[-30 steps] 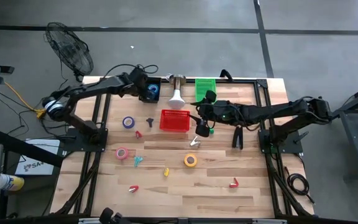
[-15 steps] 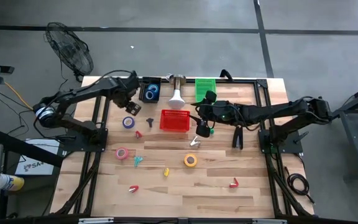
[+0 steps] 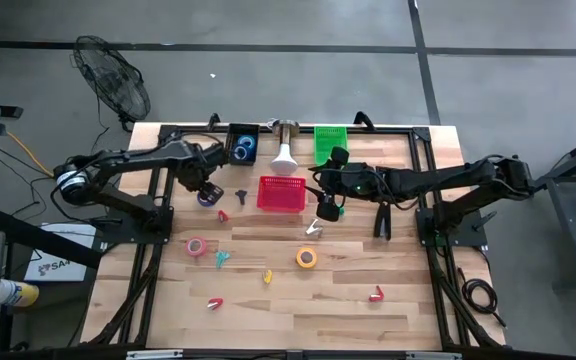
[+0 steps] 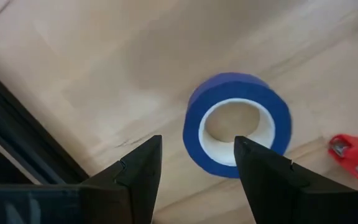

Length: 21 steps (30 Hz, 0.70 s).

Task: Pick and place Stapler, Stapler remover, tape
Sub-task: Put the blue tape into the black basket

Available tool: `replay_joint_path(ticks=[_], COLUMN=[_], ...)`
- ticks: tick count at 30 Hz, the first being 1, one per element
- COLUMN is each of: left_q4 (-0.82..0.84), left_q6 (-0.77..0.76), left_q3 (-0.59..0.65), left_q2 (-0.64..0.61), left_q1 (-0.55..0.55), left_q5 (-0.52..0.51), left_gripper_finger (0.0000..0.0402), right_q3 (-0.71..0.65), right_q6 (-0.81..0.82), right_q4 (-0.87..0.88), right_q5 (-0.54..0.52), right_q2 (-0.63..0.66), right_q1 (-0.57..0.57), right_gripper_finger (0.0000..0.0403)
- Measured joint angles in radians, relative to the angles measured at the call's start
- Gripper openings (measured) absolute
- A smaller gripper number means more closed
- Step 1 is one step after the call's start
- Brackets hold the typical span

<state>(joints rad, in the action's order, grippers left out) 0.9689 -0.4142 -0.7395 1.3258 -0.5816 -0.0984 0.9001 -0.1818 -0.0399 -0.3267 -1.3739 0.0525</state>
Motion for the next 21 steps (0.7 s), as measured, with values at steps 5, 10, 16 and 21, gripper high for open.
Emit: replay_joint_path(ticks=[5,10,16,21], left_q4=[-0.058,-0.087,-0.092,-0.111], left_q6=[-0.02,-0.056,-0.092,-0.091], left_q3=[0.029,0.056,0.082,0.086], left_q2=[0.0,0.0,0.0,0.0], left_q1=[0.0,0.0,0.0,0.0], left_q5=[-0.008,0.001,-0.005,-0.007], left_gripper_finger=[0.0194,0.0174,0.0121,0.0069], right_q3=[0.0,0.0,0.0,0.0], right_q6=[0.002,0.002,0.002,0.002], right_q4=[0.0,0.0,0.0,0.0], right_q5=[0.0,0.0,0.0,0.0], right_q2=[0.0,0.0,0.0,0.0], right_q1=[0.0,0.0,0.0,0.0], right_gripper_finger=[0.0227,0.0227,0.0227,0.0227])
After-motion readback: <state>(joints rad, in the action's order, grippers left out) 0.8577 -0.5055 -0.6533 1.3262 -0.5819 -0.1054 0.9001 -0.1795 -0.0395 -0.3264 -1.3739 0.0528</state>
